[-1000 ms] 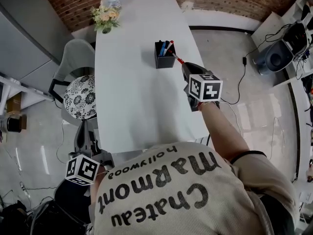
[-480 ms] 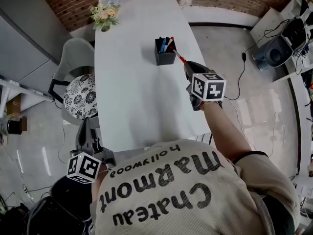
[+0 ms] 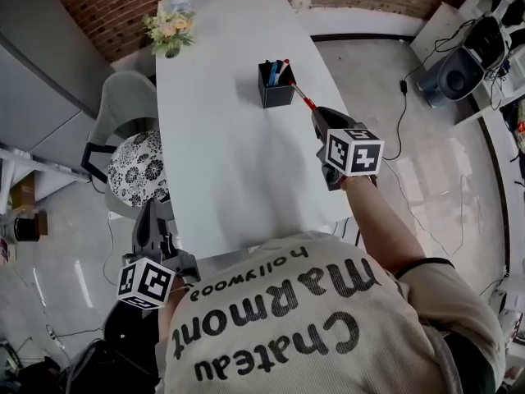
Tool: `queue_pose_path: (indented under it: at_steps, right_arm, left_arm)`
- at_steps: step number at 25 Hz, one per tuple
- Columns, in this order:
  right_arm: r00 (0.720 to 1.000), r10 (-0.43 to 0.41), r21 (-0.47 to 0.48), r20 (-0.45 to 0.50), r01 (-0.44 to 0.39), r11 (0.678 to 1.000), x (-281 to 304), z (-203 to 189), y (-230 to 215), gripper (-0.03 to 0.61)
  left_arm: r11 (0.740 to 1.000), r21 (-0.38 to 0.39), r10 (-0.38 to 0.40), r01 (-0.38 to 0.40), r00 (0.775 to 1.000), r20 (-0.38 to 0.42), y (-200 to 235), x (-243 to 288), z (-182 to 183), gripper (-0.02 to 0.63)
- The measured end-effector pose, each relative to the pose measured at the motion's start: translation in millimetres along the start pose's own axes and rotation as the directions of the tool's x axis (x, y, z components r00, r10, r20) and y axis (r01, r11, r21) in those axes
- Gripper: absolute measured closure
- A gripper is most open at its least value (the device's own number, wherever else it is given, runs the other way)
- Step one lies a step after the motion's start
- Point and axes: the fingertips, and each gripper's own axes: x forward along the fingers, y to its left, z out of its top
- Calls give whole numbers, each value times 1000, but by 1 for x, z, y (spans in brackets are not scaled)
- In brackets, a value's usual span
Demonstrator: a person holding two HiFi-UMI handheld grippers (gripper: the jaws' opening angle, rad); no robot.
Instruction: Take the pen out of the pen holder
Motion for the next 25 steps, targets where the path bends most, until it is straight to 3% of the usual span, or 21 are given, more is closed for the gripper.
queue_pose_path:
  at_steps: [15, 25]
  right_arm:
    - [995, -34, 52, 94, 29, 998, -21, -7, 5, 551]
    - [995, 68, 54, 67, -71, 996, -33, -23, -1, 551]
  left_arm:
    - [999, 18, -41, 41, 998, -41, 9, -1, -4, 612]
    - [999, 32, -32, 33, 998, -59, -24, 8, -19, 612]
